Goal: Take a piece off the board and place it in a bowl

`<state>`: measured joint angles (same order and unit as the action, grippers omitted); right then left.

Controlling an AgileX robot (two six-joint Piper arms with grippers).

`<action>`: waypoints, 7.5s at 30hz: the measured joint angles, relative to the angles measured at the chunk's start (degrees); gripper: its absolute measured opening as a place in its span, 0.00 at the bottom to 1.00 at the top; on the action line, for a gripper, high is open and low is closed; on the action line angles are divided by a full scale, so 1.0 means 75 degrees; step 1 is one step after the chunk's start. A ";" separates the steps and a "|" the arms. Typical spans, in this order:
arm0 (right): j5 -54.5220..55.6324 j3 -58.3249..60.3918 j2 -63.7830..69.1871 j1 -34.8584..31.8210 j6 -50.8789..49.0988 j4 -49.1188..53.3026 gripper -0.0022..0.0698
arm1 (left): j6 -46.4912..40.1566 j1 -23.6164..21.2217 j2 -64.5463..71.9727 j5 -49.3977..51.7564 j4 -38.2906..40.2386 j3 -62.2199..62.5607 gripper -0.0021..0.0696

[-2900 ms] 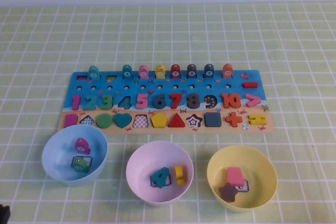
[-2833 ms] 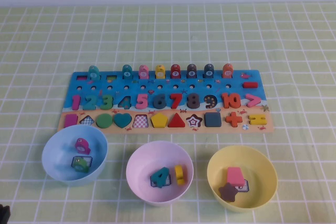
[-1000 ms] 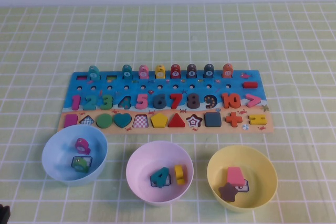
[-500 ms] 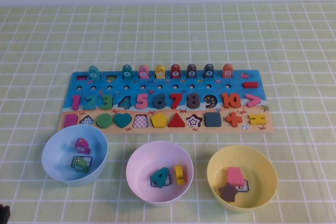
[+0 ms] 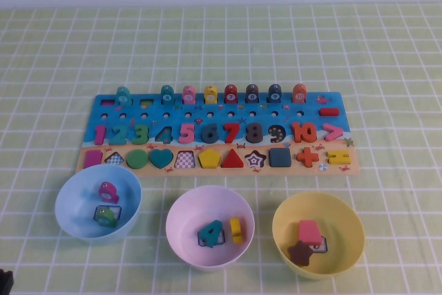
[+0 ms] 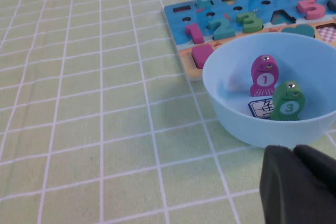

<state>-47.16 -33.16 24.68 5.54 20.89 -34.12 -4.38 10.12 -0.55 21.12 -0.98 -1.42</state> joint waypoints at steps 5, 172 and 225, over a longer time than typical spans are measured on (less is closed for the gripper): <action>-0.1154 -0.1472 0.1872 0.0000 0.0575 0.1126 0.01 | 0.0000 0.0000 0.0000 0.0000 0.0000 0.0000 0.02; 0.0979 -0.0564 0.1877 0.4601 -0.3180 0.4777 0.01 | 0.0000 0.0000 0.0000 0.0000 0.0000 0.0000 0.02; 0.3583 0.4617 -0.3343 -0.0614 -0.3180 0.4059 0.01 | 0.0000 0.0000 0.0000 0.0000 -0.0011 0.0000 0.02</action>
<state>-20.29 1.46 -0.40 0.93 -2.96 -3.68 -4.38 10.12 -0.55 21.12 -1.07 -1.42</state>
